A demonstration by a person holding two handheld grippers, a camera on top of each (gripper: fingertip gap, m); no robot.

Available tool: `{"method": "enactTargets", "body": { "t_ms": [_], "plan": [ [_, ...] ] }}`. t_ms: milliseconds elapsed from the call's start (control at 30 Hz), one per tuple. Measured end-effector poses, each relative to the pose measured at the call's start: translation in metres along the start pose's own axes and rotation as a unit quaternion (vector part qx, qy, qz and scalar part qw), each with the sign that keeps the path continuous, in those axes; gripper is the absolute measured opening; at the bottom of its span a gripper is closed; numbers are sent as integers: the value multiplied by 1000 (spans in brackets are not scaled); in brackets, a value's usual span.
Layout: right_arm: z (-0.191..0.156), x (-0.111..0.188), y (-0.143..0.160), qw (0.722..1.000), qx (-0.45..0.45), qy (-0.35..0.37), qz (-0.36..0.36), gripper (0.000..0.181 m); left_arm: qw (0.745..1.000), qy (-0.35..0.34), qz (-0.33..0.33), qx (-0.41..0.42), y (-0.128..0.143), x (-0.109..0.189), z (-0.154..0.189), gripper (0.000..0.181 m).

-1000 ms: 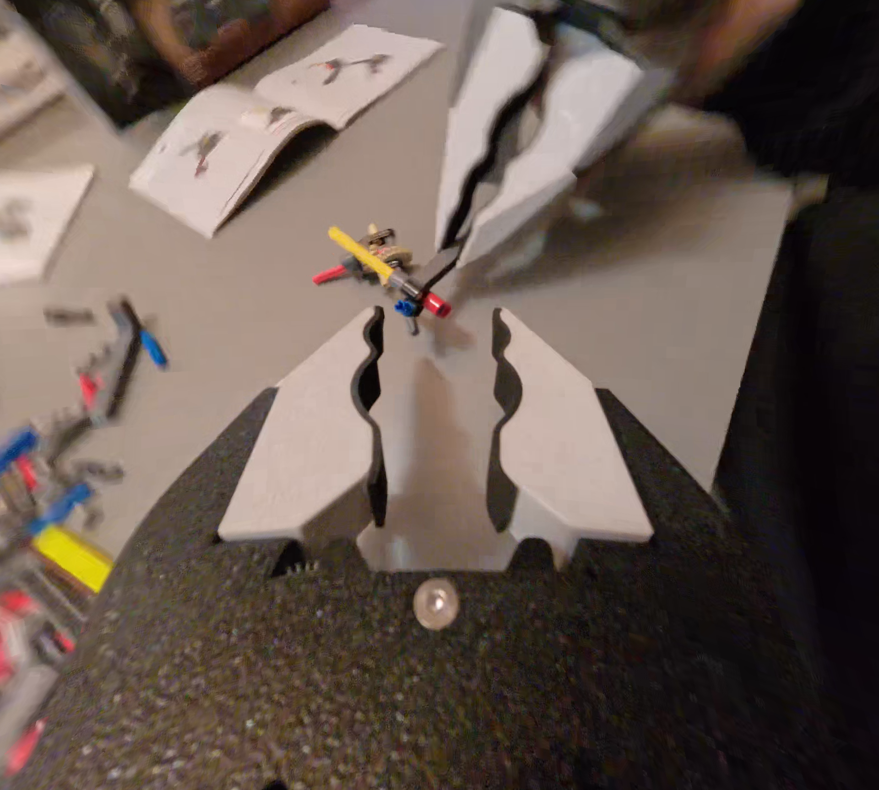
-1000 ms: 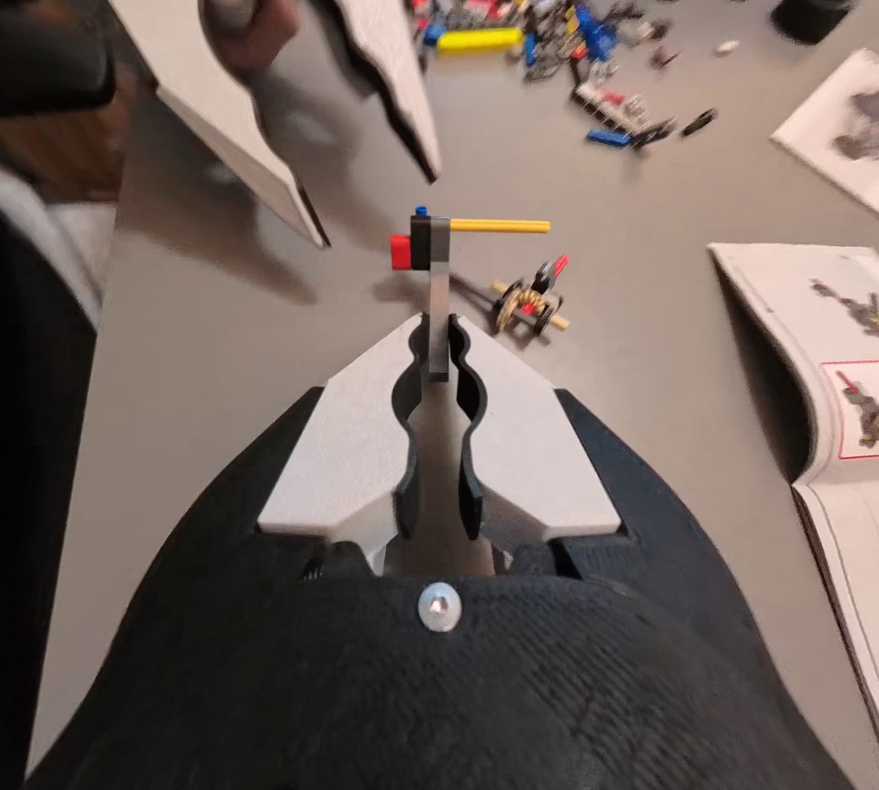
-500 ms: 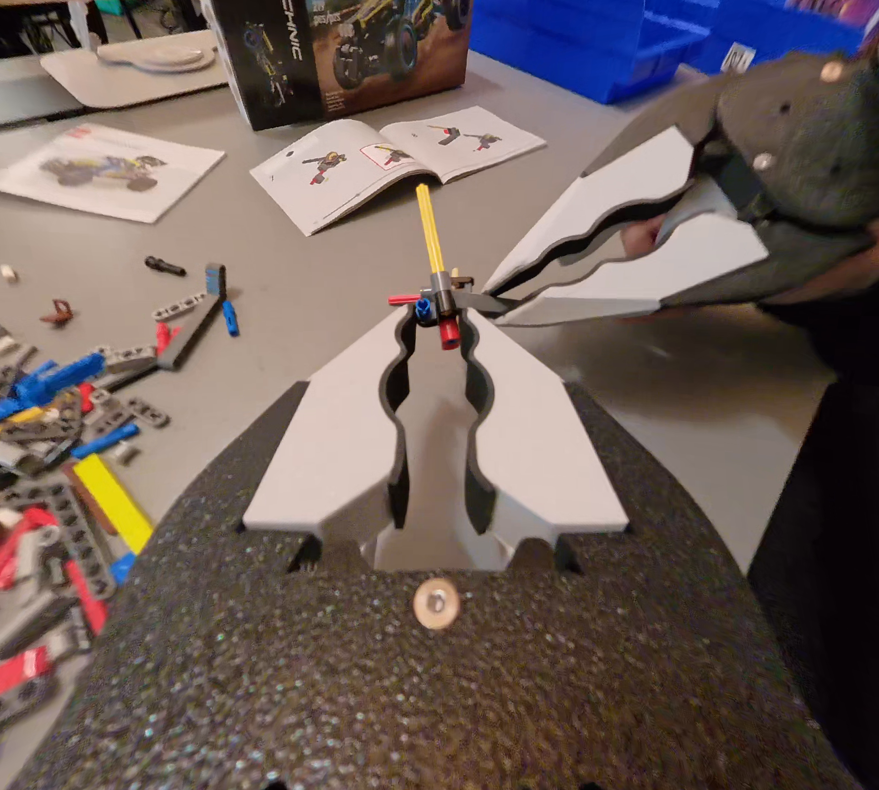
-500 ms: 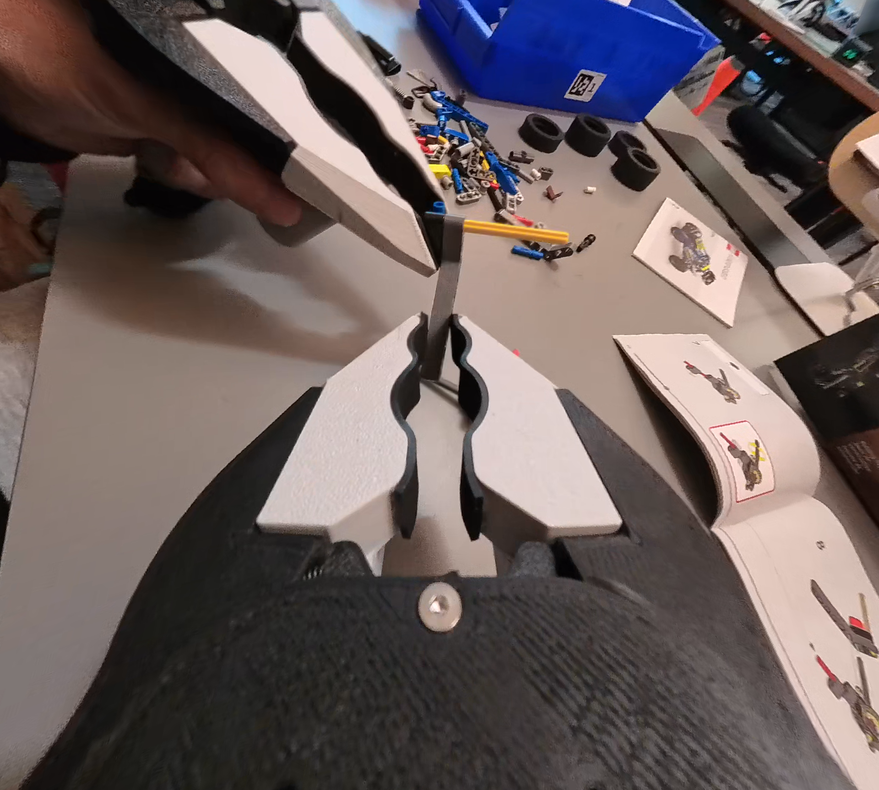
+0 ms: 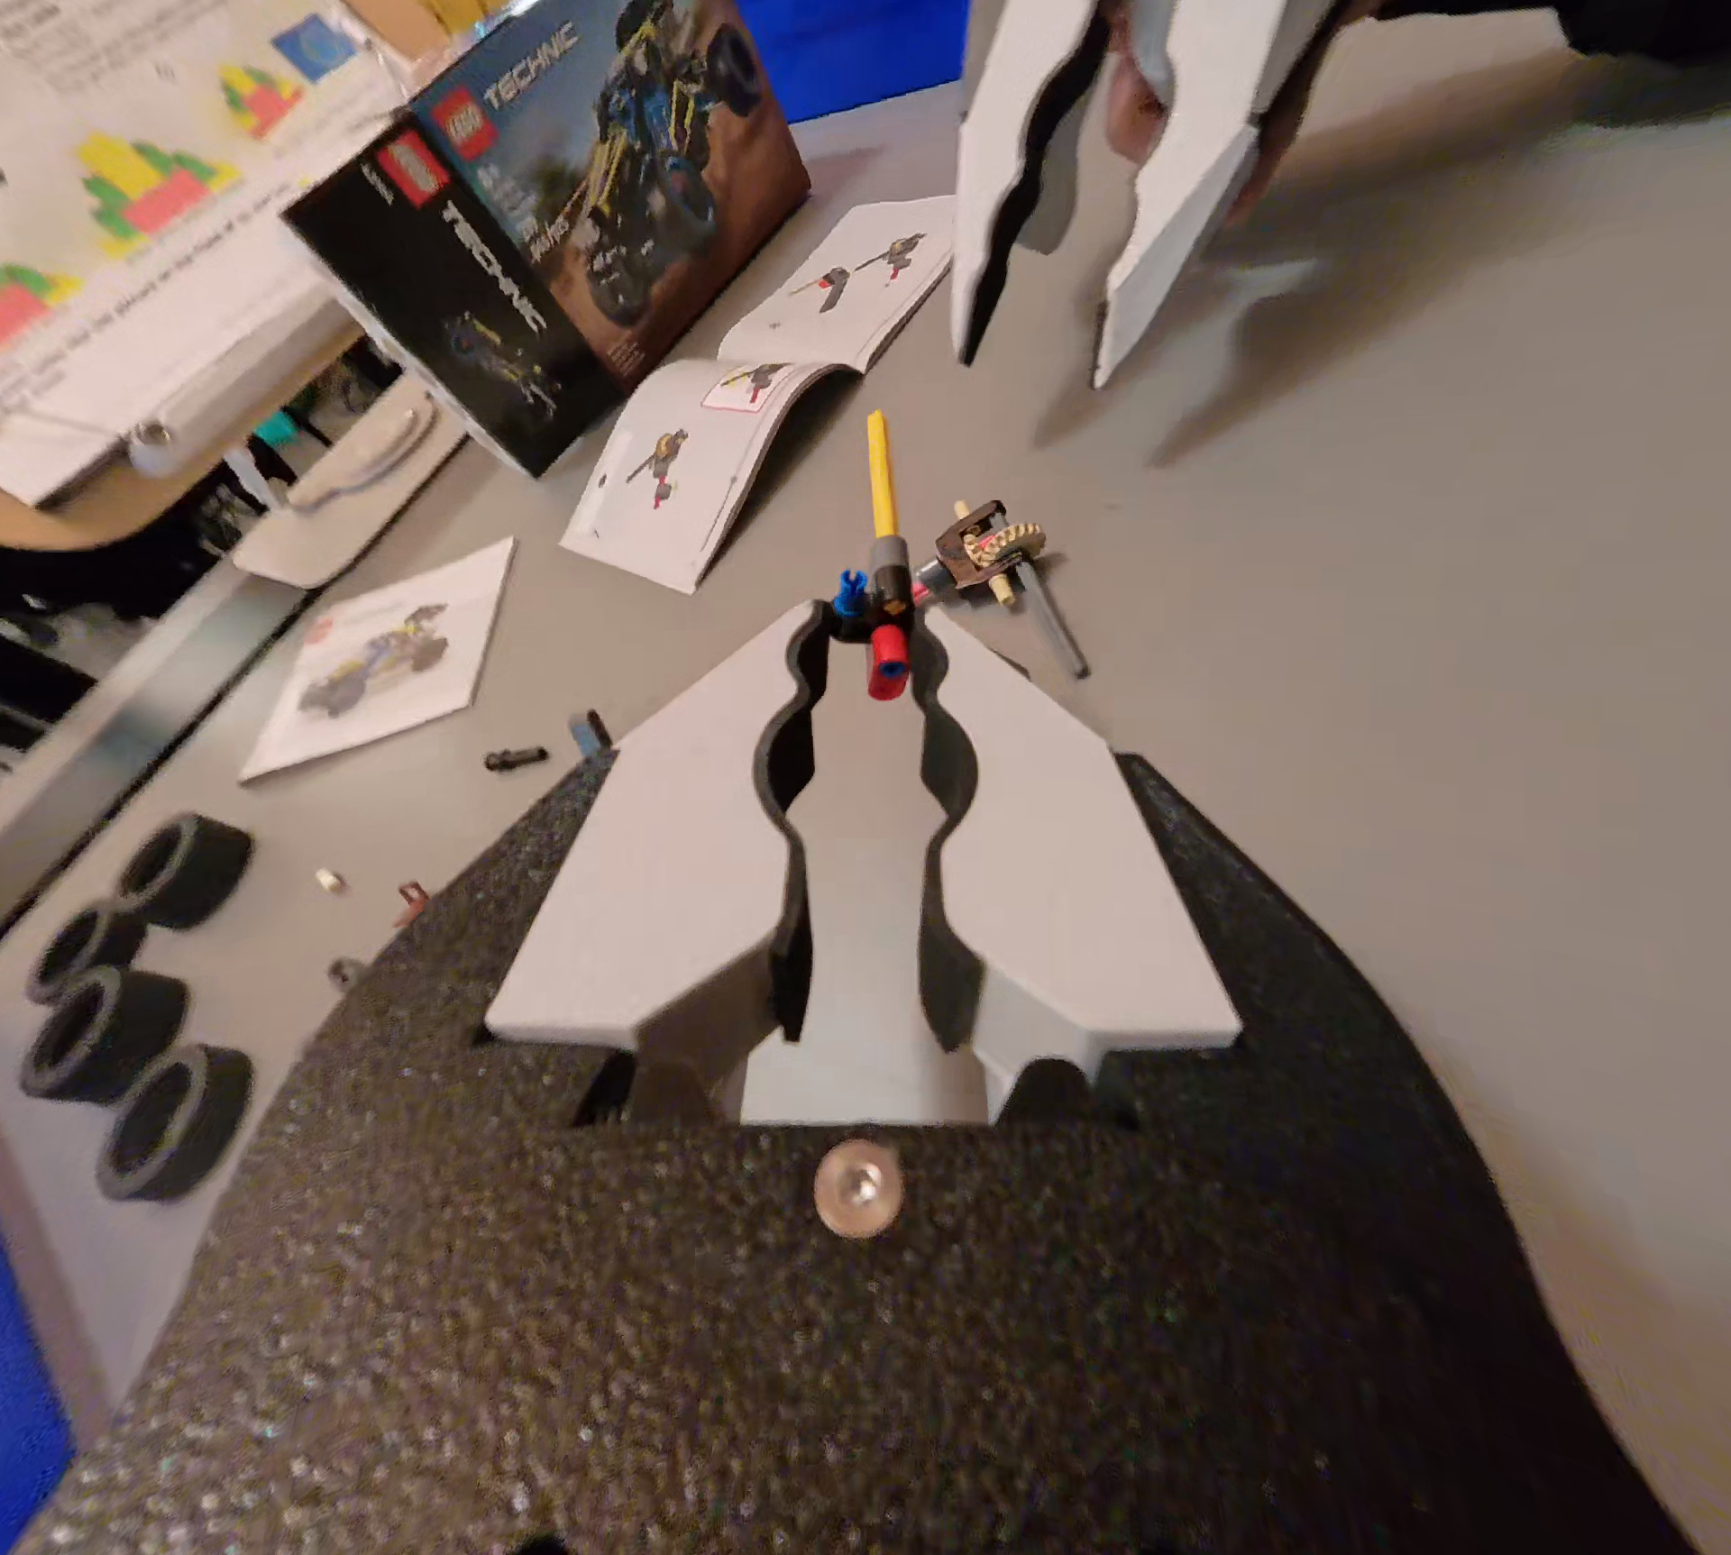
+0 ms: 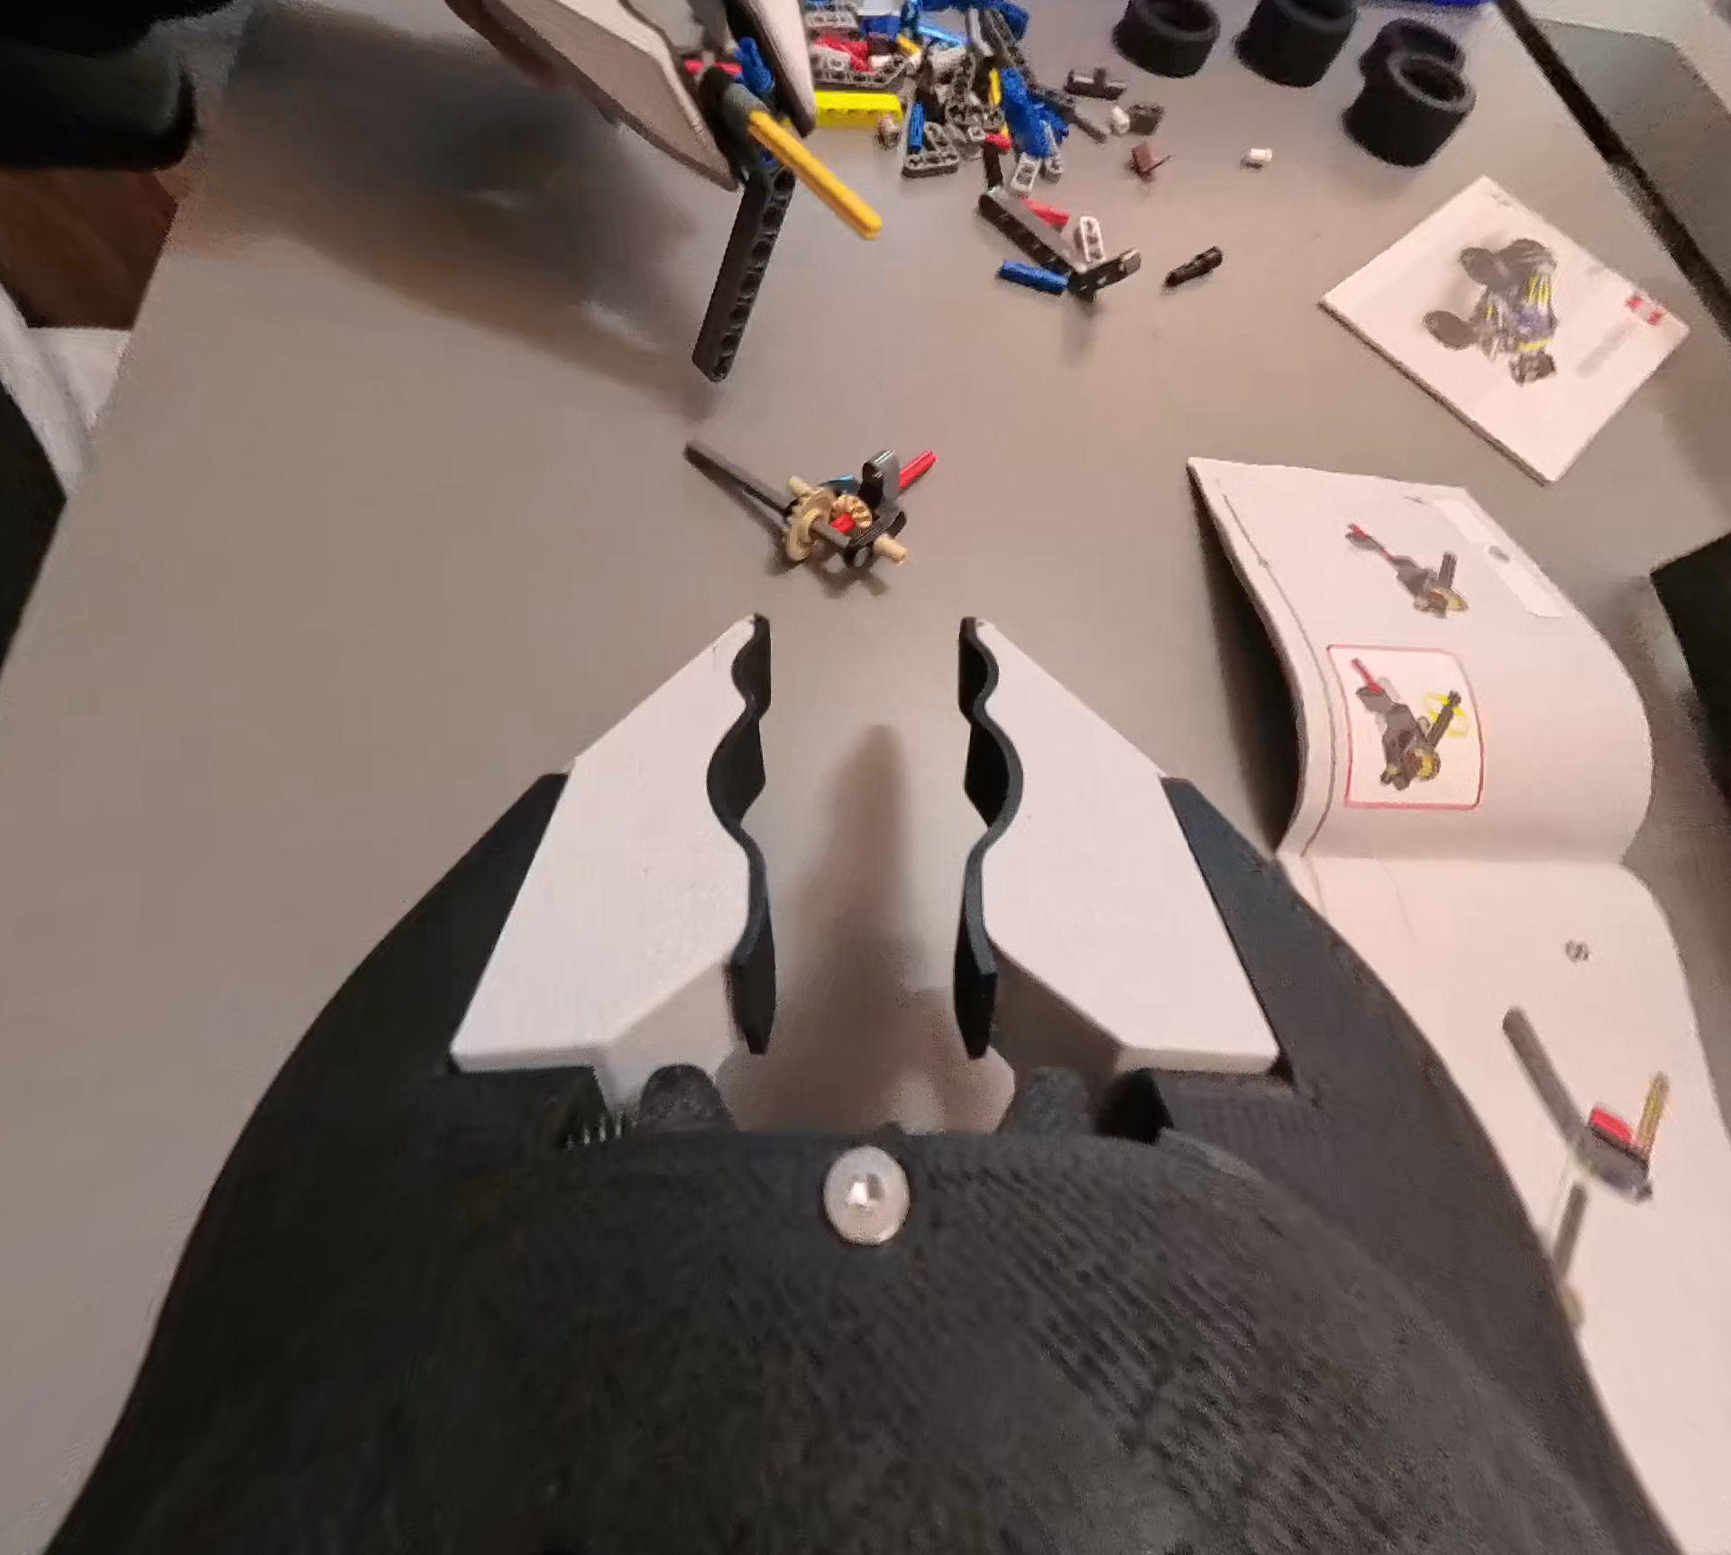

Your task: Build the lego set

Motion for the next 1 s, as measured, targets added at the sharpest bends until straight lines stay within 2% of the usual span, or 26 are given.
{"method": "enactTargets", "body": {
  "t_ms": [133,300,400,467,600,733,800,867,1000],
  "plan": [
    [2,-10,-8,998,10,-56,11,40,995,-28,32,-90,-6,-2,-1,14],
    [-7,-19,-45,994,13,-53,93,41,964,-89,81,-239,-30,1,14,14],
    [-15,-21,-60,990,27,-29,133,40,951,-91,114,-272,-47,1,30,14],
    [-17,-20,-66,989,25,-14,145,39,953,-84,151,-249,-60,3,37,14],
    [-20,-10,-74,982,45,31,178,7,957,-71,191,-208,-70,-1,43,14],
    [-17,-7,-68,984,28,83,154,7,966,-67,192,-161,-68,-7,38,14],
    [-11,-6,-65,984,33,127,124,7,975,-54,187,-108,-67,-10,35,20],
    [5,-2,-56,975,50,204,72,7,982,-47,176,-43,-66,-14,30,26],
    [29,11,-41,934,122,336,-23,6,986,-2,143,89,-55,-23,28,37]
  ]
}}
Point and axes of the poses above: each gripper's, where its closed fingertips meet, x back along the fingers, y out of its underside, z = x × y across the jaws, the point moved 1 cm from there along x, back along the fingers, and after that the axes turned 12 degrees about x, right-handed, at the moved point
